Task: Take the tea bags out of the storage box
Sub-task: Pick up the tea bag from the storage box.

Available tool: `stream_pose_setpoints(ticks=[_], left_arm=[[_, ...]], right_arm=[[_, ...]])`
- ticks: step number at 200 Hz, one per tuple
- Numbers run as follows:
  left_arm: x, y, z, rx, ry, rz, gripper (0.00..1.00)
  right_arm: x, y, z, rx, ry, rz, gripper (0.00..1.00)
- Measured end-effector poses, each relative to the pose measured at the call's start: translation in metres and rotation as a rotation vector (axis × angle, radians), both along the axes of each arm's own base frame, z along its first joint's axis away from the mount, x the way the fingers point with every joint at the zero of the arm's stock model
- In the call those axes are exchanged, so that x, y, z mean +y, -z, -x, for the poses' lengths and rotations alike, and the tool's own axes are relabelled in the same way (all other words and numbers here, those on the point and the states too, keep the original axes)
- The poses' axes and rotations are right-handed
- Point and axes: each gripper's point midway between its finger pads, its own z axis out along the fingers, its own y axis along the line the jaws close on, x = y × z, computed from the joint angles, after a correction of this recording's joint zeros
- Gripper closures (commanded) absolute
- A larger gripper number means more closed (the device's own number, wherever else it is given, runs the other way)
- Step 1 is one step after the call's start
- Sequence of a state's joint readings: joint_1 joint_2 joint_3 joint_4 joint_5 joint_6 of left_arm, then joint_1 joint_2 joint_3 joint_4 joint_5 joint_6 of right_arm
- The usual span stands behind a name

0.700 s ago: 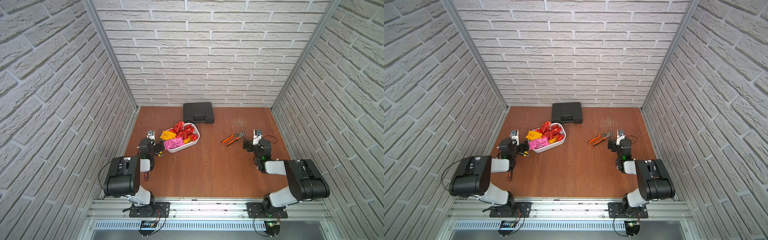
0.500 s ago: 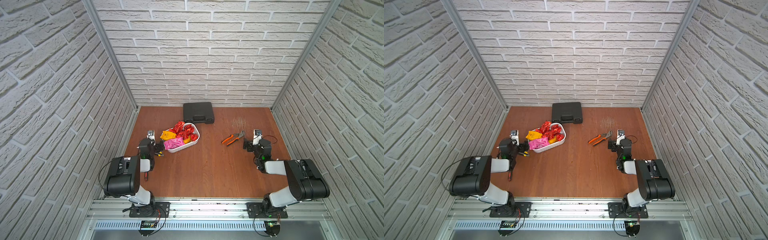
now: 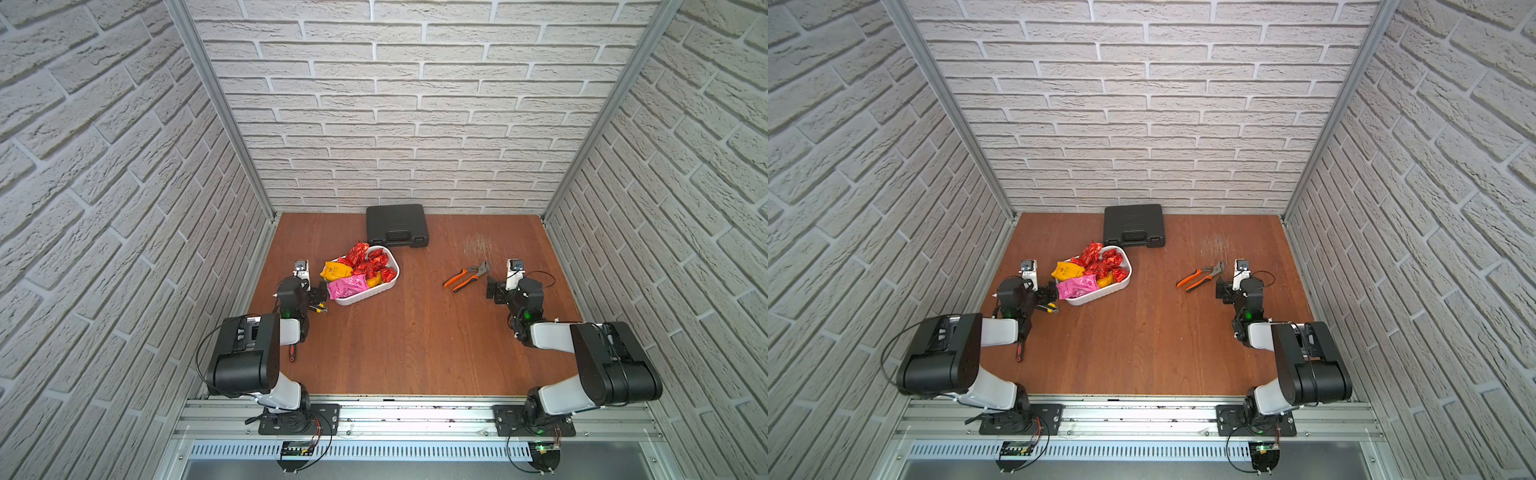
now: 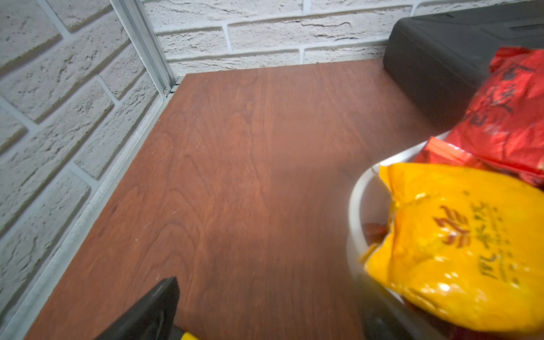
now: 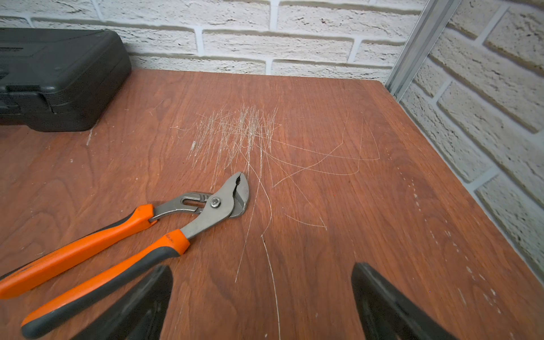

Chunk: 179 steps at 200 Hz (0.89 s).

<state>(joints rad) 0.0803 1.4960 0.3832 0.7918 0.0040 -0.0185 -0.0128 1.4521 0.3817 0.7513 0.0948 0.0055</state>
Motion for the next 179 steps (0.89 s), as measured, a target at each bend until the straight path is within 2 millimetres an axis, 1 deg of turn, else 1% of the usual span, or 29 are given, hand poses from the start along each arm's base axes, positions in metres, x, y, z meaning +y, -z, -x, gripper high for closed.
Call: stream_pose_setpoints(ticks=[15,31,55,71,83,90,97,104,117,130,143,163,179], left_arm=[[0.0,-0.017,0.004,-0.026,-0.001,-0.003,0.02],[0.0,-0.044,0.011,-0.073,-0.003,-0.007,0.02],[0.0,-0.081,0.028,-0.126,-0.017,-0.007,0.02],[0.001,-0.103,0.04,-0.145,-0.038,0.015,0.02],[0.003,-0.115,0.047,-0.144,-0.057,0.042,0.02],[0.002,-0.122,0.051,-0.14,-0.067,0.064,0.02],[0.002,-0.129,0.054,-0.134,-0.075,0.089,0.02],[0.001,-0.134,0.057,-0.122,-0.081,0.116,0.02],[-0.004,-0.142,0.06,-0.091,-0.084,0.172,0.02],[-0.011,-0.148,0.061,-0.046,-0.086,0.232,0.02],[-0.021,-0.151,0.061,0.008,-0.092,0.31,0.02],[-0.037,-0.148,0.062,0.103,-0.138,0.462,0.03],[-0.051,-0.139,0.064,0.183,-0.207,0.592,0.08]], right_arm=[[0.002,-0.016,0.004,-0.026,-0.012,0.003,0.01],[0.005,-0.038,0.008,-0.07,-0.03,0.007,0.01],[0.008,-0.071,0.015,-0.097,-0.039,-0.019,0.01],[0.008,-0.099,0.012,-0.073,-0.012,-0.079,0.01],[0.007,-0.122,0.008,-0.058,0.005,-0.119,0.0],[0.01,-0.133,0.006,-0.048,-0.002,-0.149,0.03],[0.014,-0.139,0.005,-0.029,-0.018,-0.173,0.06],[0.019,-0.141,0.005,-0.007,-0.035,-0.198,0.08],[0.03,-0.135,0.006,0.067,-0.072,-0.262,0.13],[0.044,-0.122,0.008,0.16,-0.116,-0.338,0.2],[0.059,-0.108,0.014,0.242,-0.153,-0.405,0.21],[0.083,-0.093,0.029,0.345,-0.206,-0.464,0.22],[0.099,-0.091,0.039,0.383,-0.243,-0.471,0.23]])
